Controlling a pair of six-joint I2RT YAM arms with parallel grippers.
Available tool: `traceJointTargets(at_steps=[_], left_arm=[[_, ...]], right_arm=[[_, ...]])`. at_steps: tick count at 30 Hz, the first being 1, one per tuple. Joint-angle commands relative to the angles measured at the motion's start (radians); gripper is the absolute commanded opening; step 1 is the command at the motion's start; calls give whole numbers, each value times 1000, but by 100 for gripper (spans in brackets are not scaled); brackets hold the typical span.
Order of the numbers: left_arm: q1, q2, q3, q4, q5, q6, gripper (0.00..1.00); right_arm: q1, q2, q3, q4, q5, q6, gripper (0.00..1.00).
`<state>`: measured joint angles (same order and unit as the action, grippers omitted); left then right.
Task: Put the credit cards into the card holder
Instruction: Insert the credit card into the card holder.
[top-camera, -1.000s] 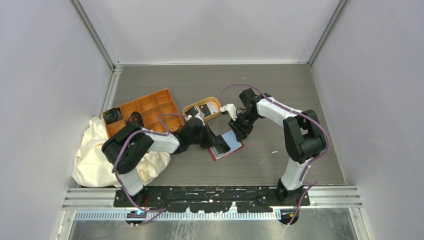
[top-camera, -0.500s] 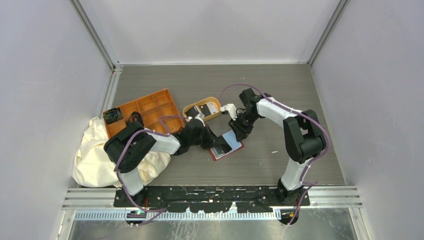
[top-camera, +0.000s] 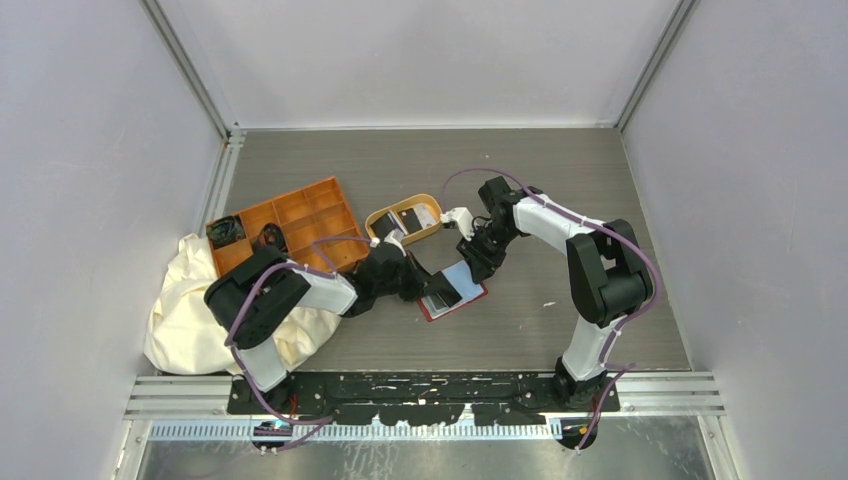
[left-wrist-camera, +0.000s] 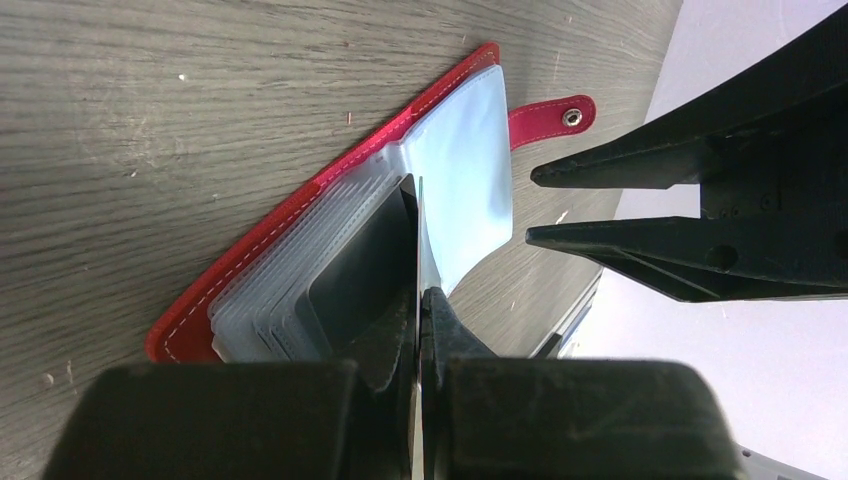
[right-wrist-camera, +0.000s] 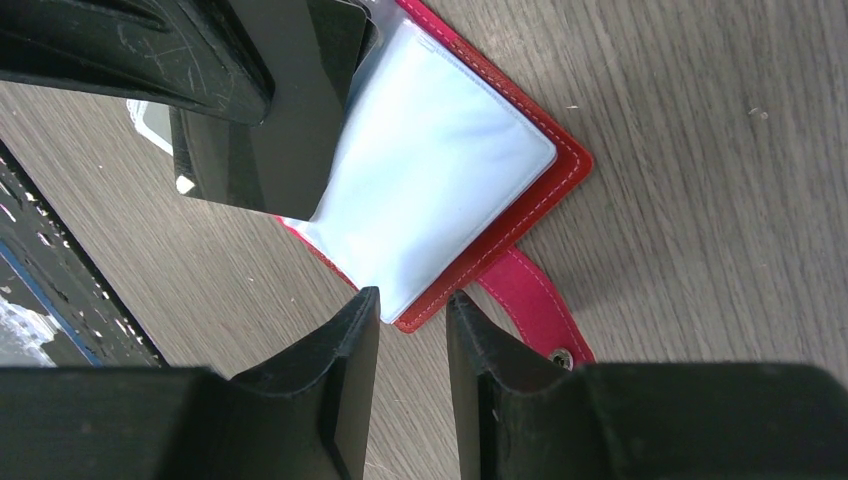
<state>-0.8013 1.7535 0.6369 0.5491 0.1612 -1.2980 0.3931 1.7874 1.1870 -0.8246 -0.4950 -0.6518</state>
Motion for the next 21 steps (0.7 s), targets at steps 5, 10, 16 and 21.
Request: traceJointTargets(at_steps=[5,10,16,21], left_arm=[[-13,-17,-21,-36,-98,48,0],[-15,-51,-34,-39,-178,85,0],[-15,-75,-27,-77,-218,124,0],[-21,-32,-10,-43,-179,113,0]], right_arm=[[7,-17,36,-4,-27,9,37],[6,-17,36,-5,-28,9,37],[7,-14,36,-4,-28,8,37],[6,-16,37,-6,-28,11,37]])
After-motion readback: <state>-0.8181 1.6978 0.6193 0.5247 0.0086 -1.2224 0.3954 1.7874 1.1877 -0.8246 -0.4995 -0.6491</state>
